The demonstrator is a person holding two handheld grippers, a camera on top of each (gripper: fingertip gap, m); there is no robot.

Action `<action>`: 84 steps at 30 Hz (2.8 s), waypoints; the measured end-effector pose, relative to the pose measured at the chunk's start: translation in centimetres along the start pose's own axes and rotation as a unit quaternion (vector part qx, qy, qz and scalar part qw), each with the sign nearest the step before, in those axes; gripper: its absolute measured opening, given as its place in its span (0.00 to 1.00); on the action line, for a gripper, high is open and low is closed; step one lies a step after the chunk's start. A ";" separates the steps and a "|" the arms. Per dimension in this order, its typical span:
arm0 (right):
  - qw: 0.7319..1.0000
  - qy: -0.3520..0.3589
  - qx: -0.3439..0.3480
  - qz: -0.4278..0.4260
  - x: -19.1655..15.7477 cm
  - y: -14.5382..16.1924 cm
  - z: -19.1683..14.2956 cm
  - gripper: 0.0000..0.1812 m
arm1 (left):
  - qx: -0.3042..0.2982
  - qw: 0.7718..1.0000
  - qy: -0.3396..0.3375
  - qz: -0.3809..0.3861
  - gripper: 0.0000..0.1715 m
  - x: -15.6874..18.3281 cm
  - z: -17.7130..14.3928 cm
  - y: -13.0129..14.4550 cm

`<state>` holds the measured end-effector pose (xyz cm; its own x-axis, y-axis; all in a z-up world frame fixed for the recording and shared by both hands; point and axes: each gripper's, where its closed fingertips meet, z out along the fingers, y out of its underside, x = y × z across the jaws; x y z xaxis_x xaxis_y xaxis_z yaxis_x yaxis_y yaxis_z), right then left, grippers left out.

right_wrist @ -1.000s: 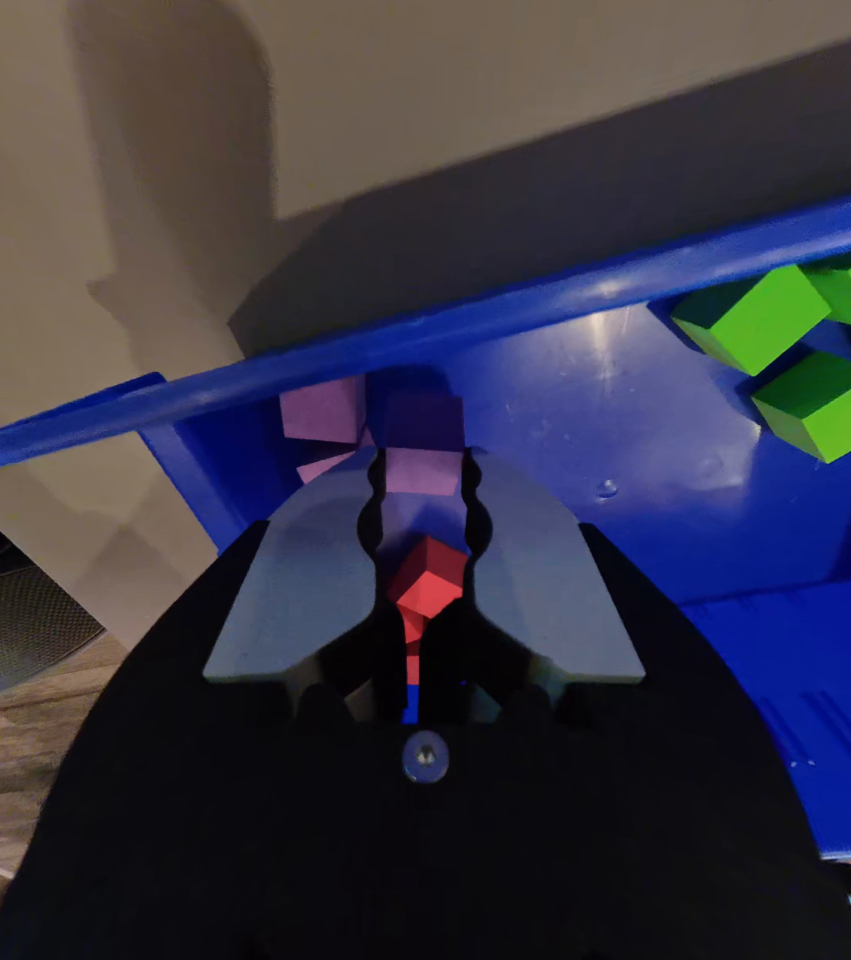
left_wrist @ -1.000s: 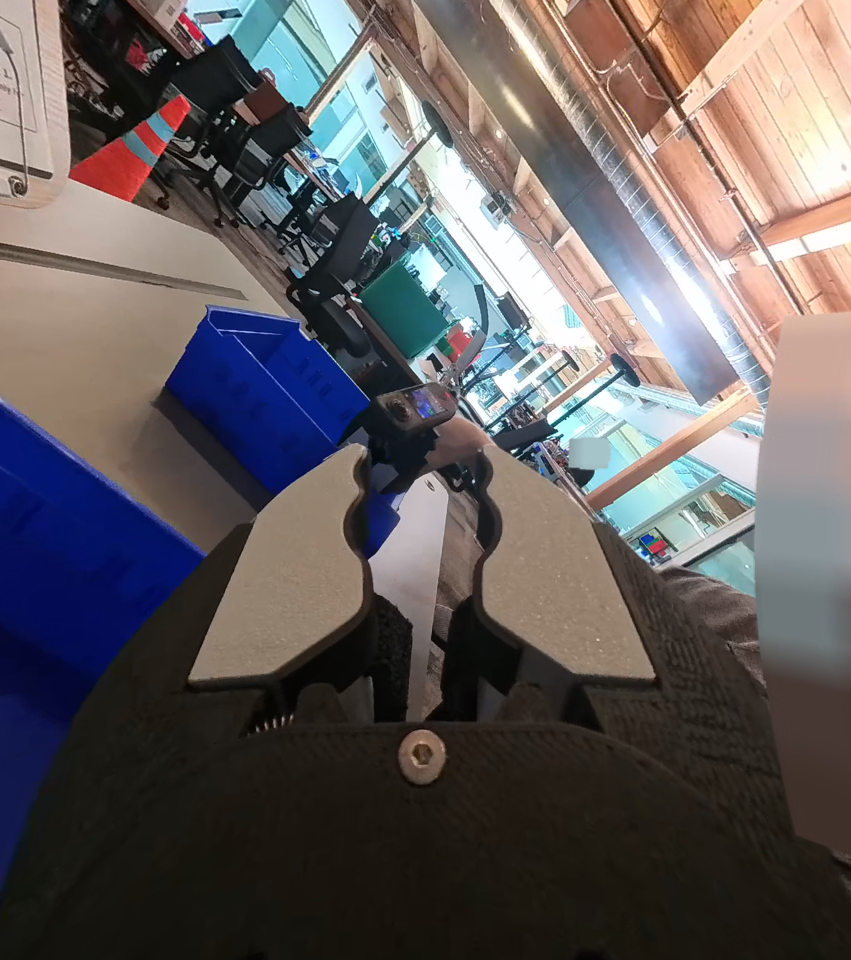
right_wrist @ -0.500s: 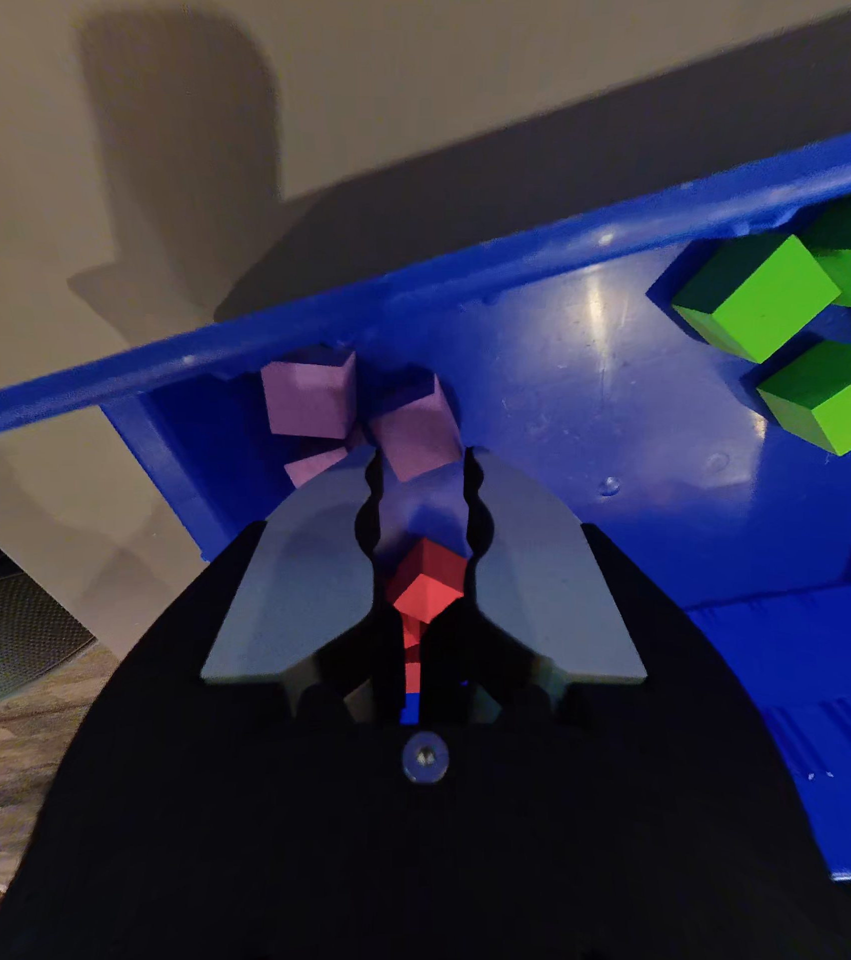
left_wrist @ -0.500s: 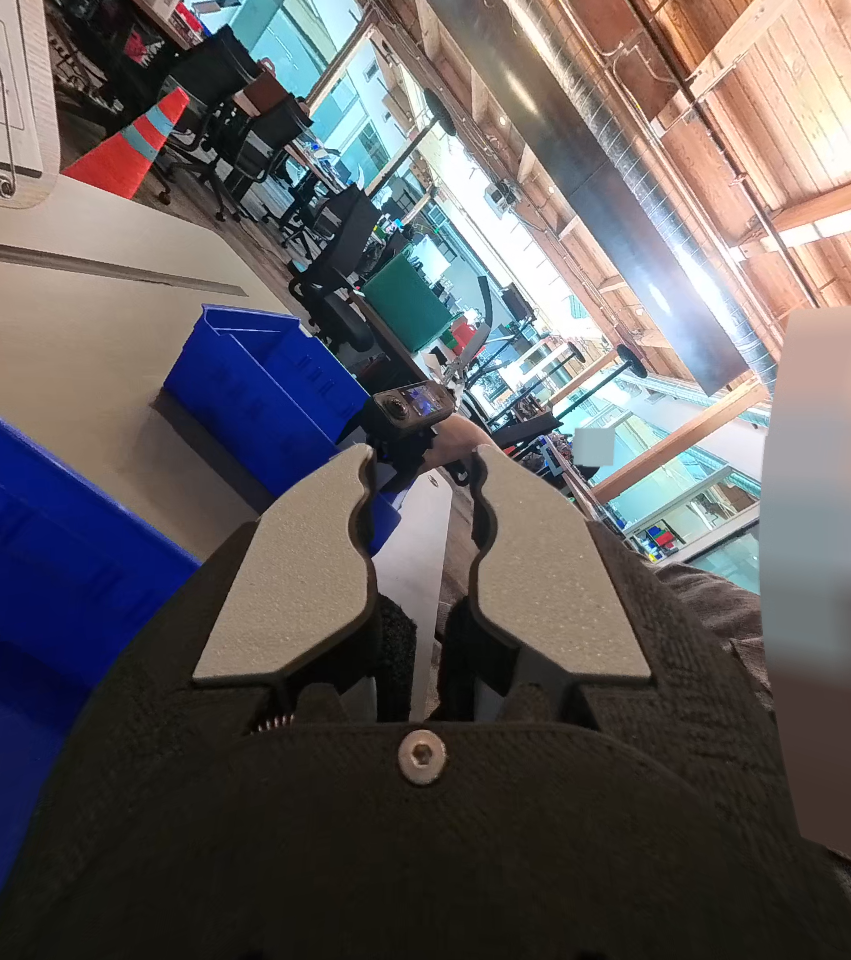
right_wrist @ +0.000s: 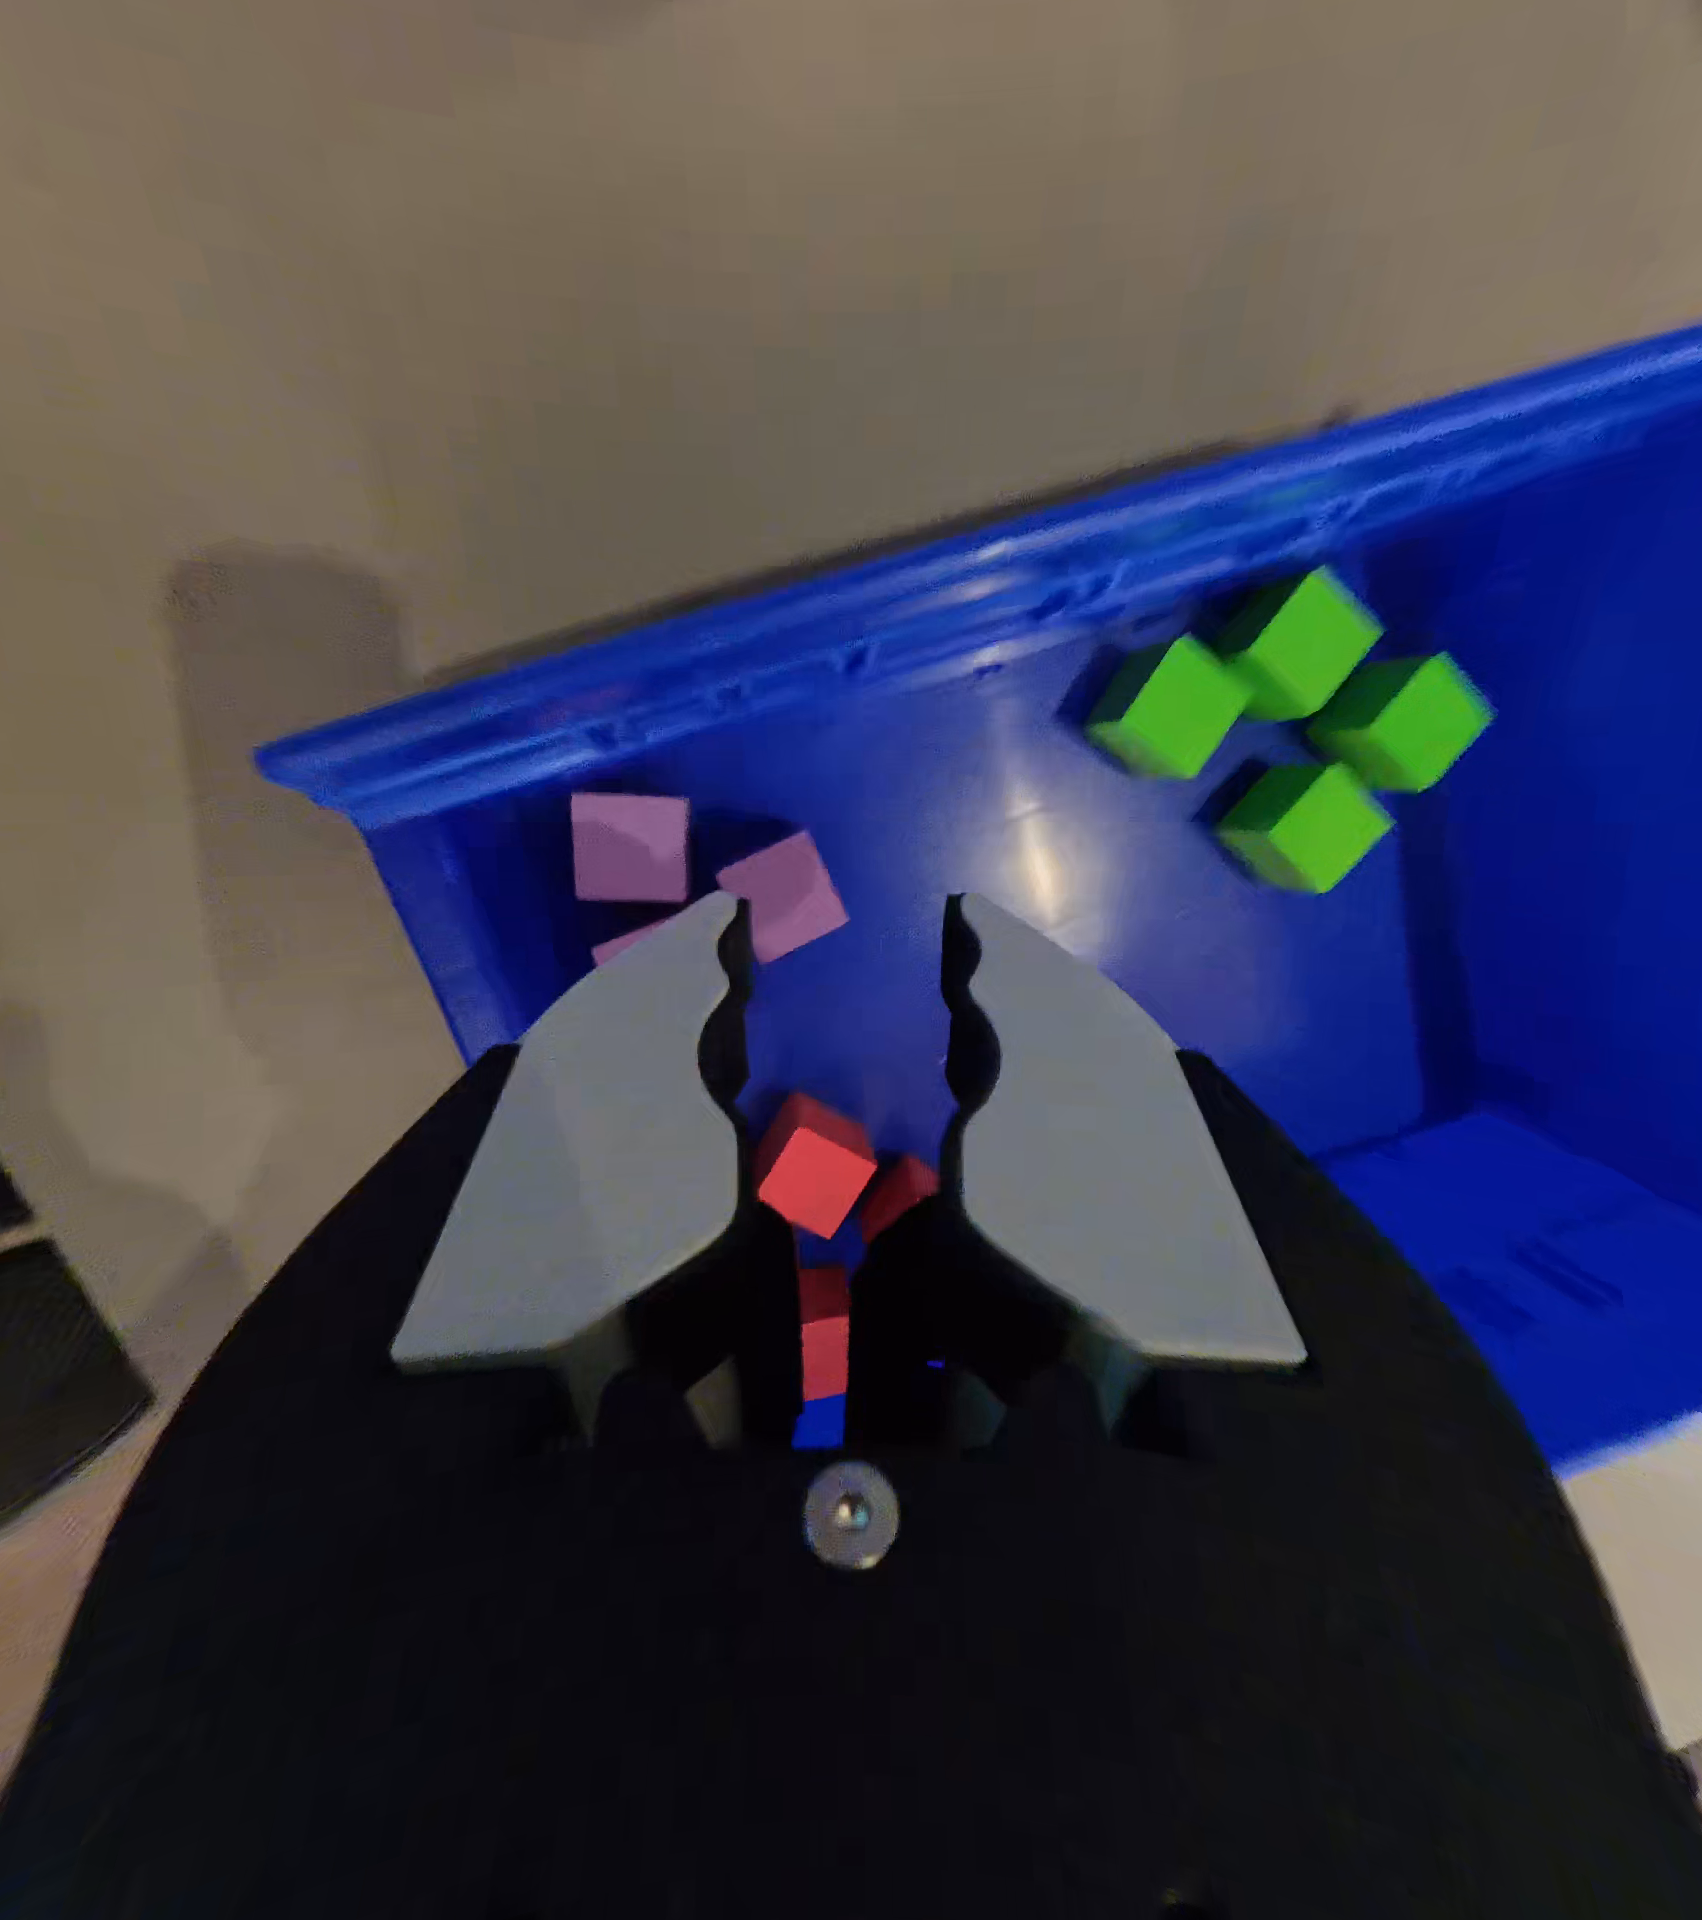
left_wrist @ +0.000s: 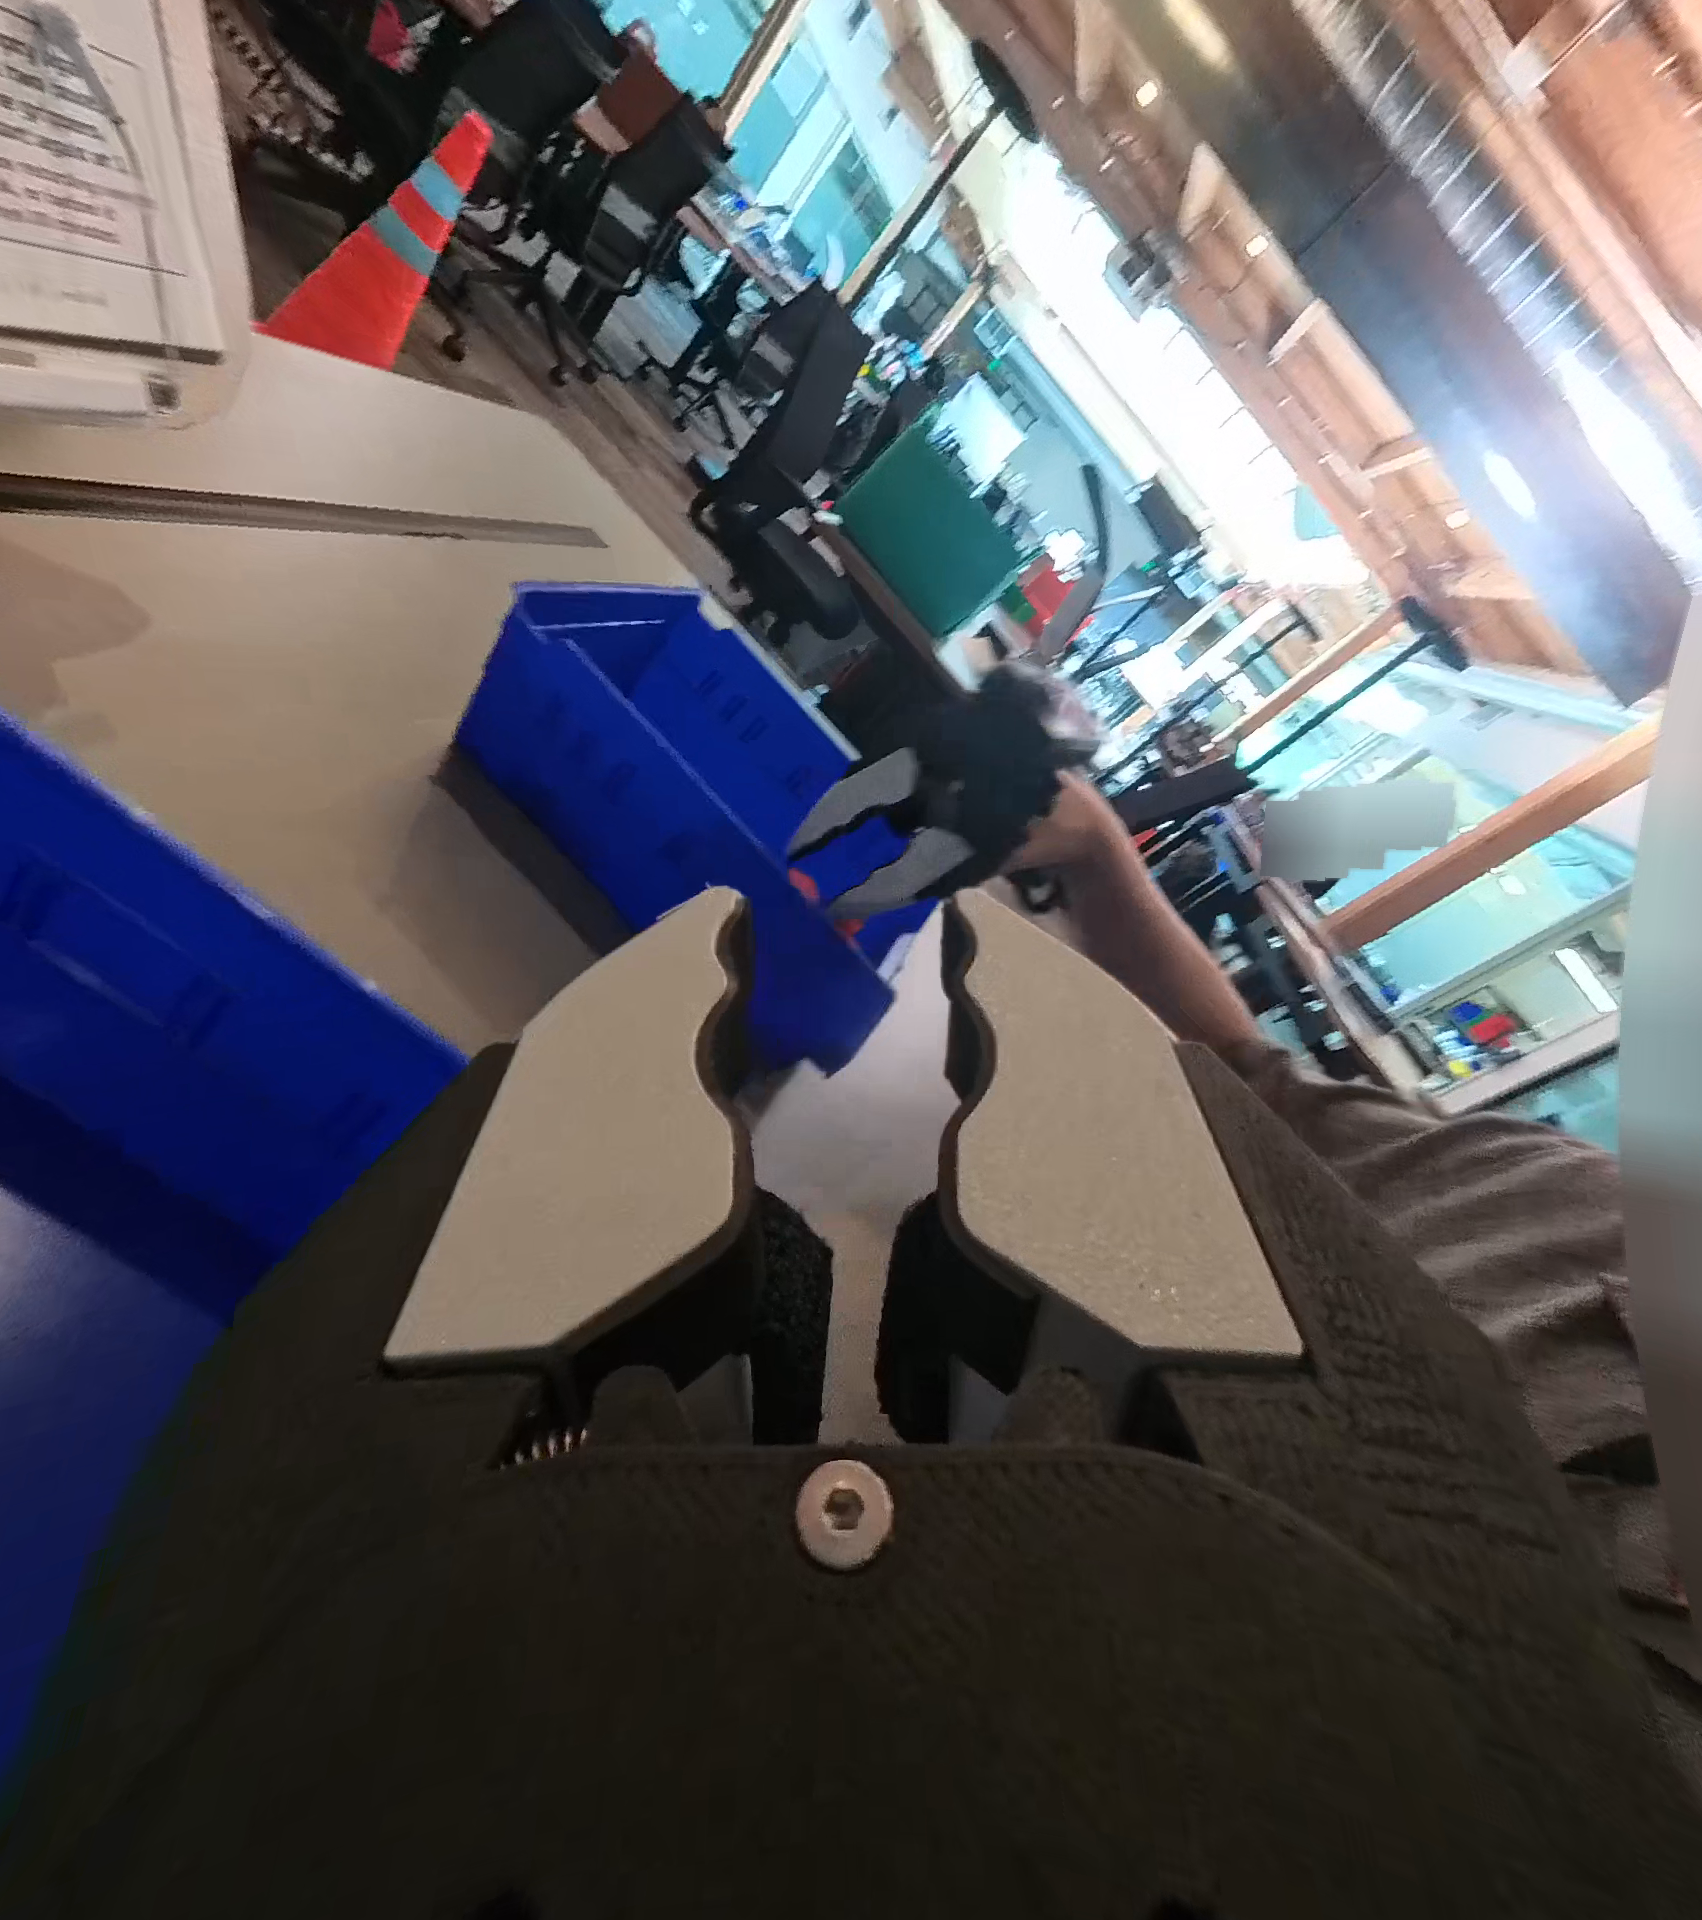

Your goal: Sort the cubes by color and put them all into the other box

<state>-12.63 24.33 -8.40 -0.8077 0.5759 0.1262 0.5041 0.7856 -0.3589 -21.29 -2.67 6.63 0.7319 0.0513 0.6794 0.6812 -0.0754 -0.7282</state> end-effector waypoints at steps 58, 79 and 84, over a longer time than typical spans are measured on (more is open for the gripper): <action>0.844 0.204 0.492 0.064 -1.6 -12.8 -12.0 0.22 | -0.065 0.876 -0.477 -0.035 0.18 -27.2 2.5 1.1; 0.854 0.145 0.499 -0.010 -4.4 -24.7 -4.0 0.26 | -0.048 0.993 0.050 -0.099 0.17 -0.4 5.9 2.5; 0.849 0.154 0.506 -0.020 -4.8 -24.9 -4.7 0.23 | -0.057 0.991 0.077 -0.091 0.17 1.7 6.8 3.7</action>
<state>-19.85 3.05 4.24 -0.6209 0.7077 0.3371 -0.1680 0.2998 -0.9391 -17.50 3.91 4.47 0.5796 -0.0776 0.8112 0.7899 -0.1910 -0.5827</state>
